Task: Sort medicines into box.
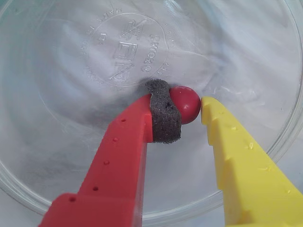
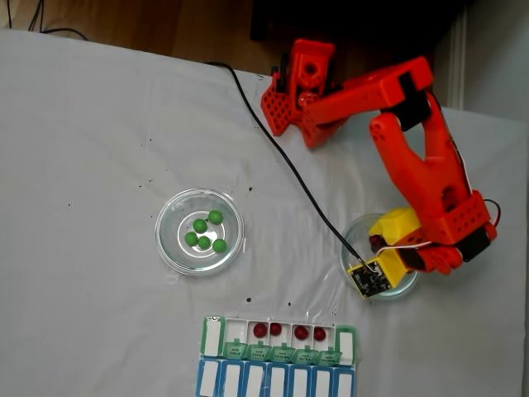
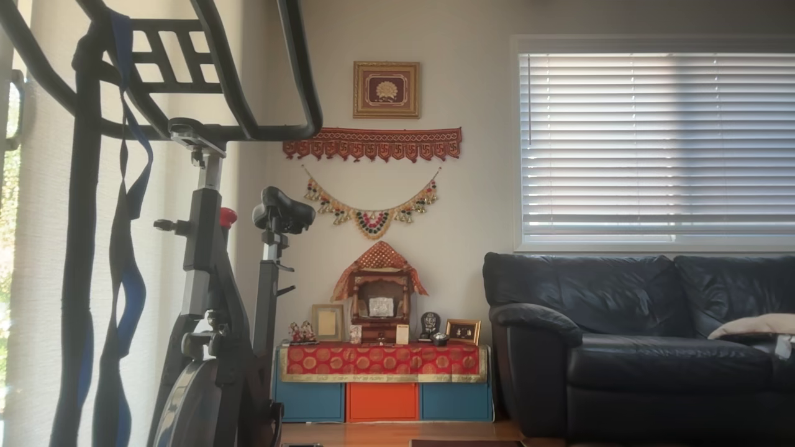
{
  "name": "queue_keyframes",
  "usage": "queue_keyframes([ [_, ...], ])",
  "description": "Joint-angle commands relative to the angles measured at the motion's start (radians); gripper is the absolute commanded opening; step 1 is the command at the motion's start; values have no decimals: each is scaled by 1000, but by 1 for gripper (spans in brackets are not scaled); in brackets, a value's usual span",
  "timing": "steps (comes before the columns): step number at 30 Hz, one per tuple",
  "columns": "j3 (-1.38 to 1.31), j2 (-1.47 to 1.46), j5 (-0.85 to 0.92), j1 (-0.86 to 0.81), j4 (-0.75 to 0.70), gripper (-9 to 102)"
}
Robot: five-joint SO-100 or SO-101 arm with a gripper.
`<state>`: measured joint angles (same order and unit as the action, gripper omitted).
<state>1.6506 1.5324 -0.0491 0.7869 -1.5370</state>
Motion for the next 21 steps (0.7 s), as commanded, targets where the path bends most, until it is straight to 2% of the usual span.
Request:
queue_keyframes([
  [1,8,5,9,63,-48,2],
  [11,-14,129,40,21,-74,1],
  [21,-44,348,57,-129,46,1],
])
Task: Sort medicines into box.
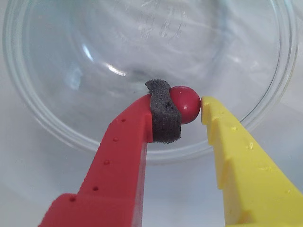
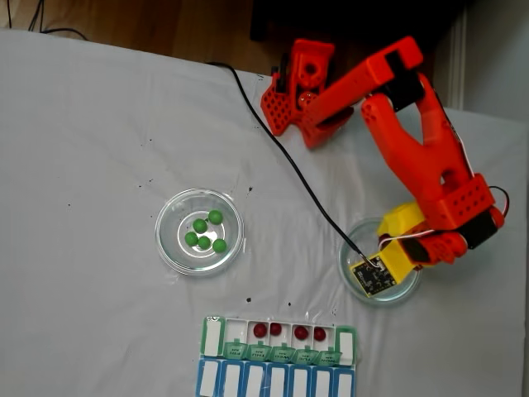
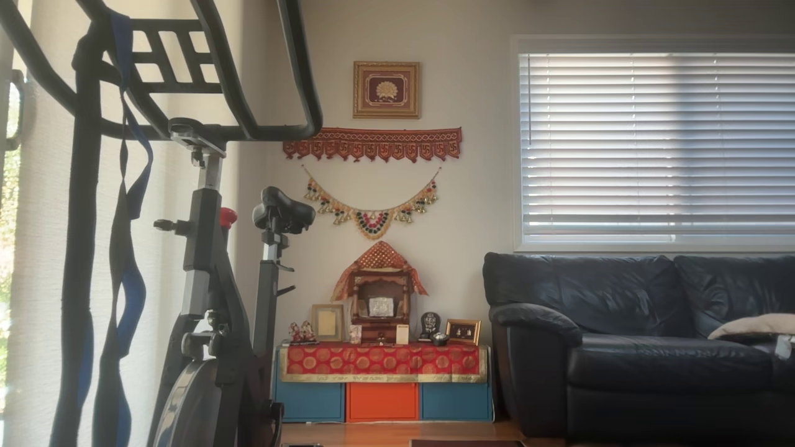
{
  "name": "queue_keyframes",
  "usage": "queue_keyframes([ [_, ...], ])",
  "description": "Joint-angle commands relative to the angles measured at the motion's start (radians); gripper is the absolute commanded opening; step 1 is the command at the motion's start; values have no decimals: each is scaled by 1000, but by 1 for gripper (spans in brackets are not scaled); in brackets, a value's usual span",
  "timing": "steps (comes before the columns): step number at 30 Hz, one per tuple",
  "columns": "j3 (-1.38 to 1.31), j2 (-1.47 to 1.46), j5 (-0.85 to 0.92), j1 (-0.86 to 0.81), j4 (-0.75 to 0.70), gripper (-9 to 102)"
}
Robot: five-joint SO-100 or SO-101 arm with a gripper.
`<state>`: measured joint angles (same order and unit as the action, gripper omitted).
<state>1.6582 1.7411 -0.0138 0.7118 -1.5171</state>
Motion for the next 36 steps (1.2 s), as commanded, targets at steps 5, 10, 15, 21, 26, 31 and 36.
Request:
queue_keyframes([
  [5,-35,256,40,-141,86,1],
  [10,-17,365,75,-225,104,1],
  [15,40,502,107,-319,153,1],
  [21,170,580,172,-457,316,1],
  [26,193,497,202,-546,434,1],
  [31,150,376,230,-646,509,1],
  [36,91,227,264,-730,578,1],
])
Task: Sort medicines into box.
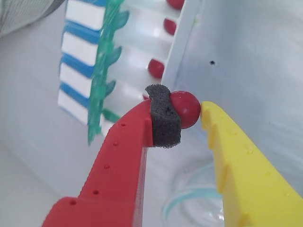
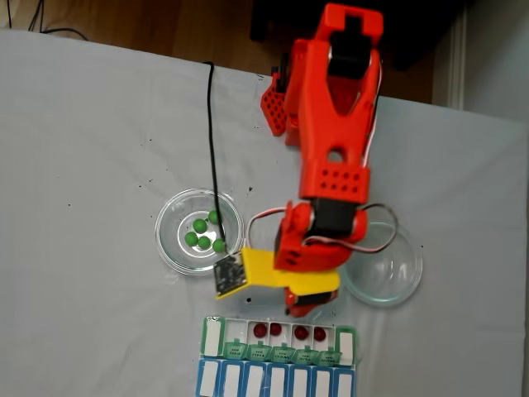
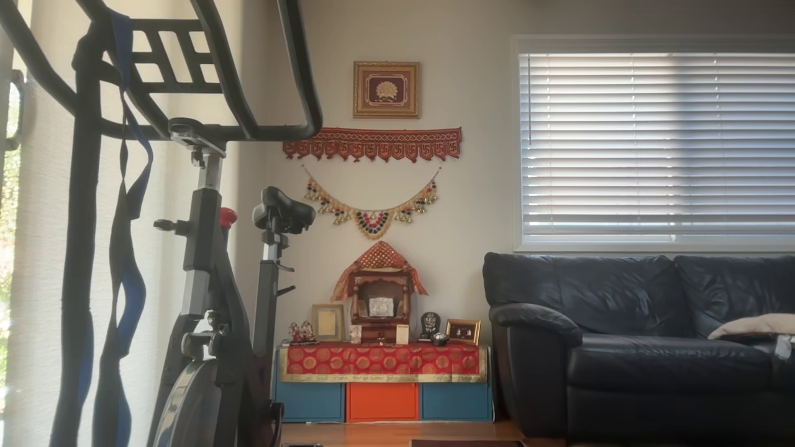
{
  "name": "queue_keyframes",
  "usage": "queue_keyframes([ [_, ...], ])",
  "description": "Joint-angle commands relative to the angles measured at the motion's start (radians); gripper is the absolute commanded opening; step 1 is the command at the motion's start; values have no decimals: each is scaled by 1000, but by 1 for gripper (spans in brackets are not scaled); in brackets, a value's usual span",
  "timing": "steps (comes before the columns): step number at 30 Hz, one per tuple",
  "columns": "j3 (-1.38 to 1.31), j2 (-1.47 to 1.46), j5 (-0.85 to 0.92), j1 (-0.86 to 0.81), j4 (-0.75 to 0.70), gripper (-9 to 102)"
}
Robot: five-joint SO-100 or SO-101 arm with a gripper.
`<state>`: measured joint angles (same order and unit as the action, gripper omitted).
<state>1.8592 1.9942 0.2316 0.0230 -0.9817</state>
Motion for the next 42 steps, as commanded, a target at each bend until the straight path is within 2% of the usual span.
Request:
queue_keyframes([
  [1,-121,-48,25,-52,54,1],
  [18,-207,-179,48,-112,192,1],
  [24,-342,-279,55,-127,146,1],
  [33,-334,-264,91,-137,140,1],
  [42,-345,-227,84,-114,-28,2],
])
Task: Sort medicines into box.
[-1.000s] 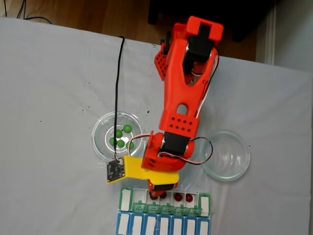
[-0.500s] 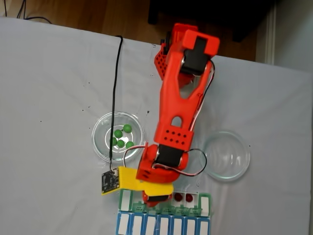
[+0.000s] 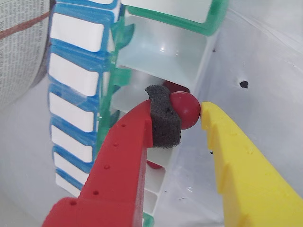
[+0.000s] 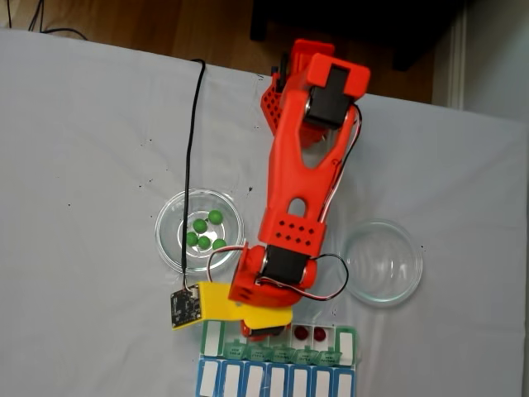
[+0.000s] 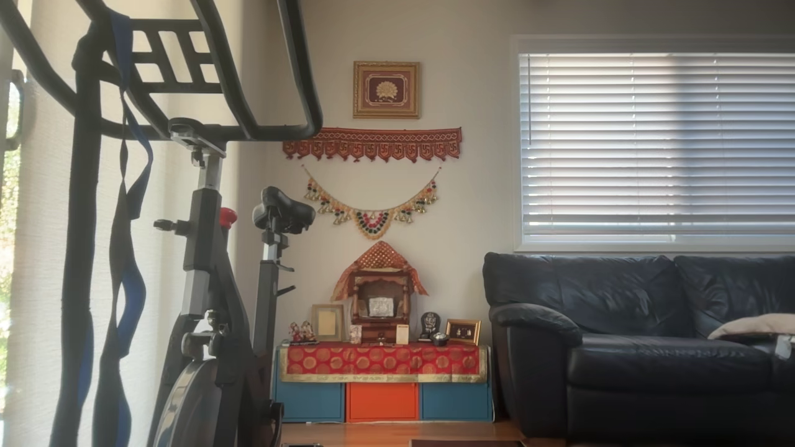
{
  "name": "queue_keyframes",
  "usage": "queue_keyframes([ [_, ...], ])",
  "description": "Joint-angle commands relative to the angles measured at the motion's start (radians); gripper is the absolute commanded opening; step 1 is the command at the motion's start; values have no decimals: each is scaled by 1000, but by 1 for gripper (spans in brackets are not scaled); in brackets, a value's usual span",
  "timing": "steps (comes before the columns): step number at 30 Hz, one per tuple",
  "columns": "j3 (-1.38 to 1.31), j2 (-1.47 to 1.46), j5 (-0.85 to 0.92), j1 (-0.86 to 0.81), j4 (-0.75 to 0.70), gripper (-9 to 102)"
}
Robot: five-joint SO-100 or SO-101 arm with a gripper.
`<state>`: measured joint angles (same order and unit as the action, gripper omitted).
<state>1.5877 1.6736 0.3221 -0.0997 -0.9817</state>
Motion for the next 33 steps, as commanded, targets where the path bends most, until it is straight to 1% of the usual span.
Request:
queue_keyframes([
  [1,-66,103,-9,11,-34,2],
  [4,-51,114,-6,12,-25,1],
  [8,-31,98,28,0,55,1],
  [14,-25,87,71,-26,126,1],
  [26,-32,84,126,-44,114,1],
  [33,-12,95,178,-74,169,1],
])
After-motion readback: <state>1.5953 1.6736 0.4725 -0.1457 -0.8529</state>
